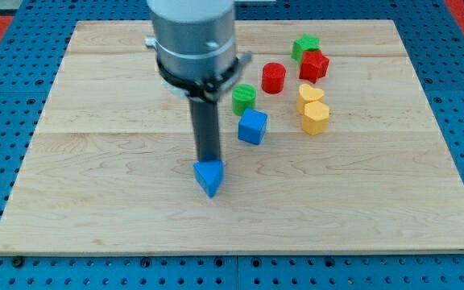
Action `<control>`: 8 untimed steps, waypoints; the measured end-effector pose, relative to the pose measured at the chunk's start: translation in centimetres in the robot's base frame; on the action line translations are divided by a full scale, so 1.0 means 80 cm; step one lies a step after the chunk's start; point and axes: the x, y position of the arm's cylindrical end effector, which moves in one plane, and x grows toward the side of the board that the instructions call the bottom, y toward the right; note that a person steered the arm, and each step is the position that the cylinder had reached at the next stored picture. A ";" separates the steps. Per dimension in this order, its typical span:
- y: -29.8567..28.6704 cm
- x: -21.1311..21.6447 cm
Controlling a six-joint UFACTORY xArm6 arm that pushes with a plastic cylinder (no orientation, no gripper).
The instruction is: Slide the blue triangle up a bit
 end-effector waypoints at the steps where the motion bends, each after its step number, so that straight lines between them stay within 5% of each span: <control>1: 0.051 0.007; 2: 0.038 0.062; 4: -0.124 0.018; 6: -0.058 0.050; 7: 0.018 0.001; 8: -0.047 -0.058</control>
